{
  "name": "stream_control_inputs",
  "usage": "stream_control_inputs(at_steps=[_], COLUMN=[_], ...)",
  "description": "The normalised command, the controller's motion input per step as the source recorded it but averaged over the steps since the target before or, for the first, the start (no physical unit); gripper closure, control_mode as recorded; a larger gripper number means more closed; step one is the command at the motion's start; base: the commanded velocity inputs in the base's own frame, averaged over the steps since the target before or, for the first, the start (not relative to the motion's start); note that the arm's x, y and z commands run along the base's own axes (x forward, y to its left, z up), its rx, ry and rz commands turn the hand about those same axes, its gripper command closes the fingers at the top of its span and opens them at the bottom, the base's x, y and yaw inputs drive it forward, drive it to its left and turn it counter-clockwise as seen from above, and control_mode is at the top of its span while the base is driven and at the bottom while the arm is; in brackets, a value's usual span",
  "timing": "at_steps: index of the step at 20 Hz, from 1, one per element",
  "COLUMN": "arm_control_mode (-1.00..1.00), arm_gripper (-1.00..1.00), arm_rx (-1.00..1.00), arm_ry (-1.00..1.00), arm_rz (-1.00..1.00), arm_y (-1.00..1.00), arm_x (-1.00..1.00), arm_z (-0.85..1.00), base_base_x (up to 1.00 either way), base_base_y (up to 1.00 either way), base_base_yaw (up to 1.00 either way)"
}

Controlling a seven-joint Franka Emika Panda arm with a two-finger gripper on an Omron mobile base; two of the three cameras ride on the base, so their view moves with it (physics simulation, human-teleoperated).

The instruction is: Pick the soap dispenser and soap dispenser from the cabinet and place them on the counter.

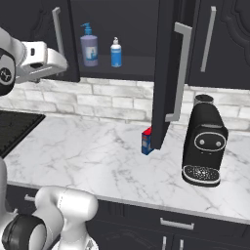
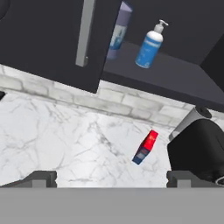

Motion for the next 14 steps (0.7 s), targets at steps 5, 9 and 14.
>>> stream_control_inputs(at_steps=[5, 9, 14], arm_control_mode=[-1.00, -1.00, -1.00], arm_gripper=[-1.00, -1.00, -1.00], arm_rx=[0.00, -0.01, 0.00], arm_ry=[-0.08, -0.07, -0.07], arm_rz=[0.01, 0.06, 0.05], arm_y=[0.25, 0.17, 0.18], arm_x=[0.33, 0.24, 0.31], arm_z=[0.18, 0.06, 0.06], base_base_x=[0.00, 0.00, 0.00], base_base_y=[0.00, 0.00, 0.00], base_base_yaw=[0.00, 0.00, 0.00])
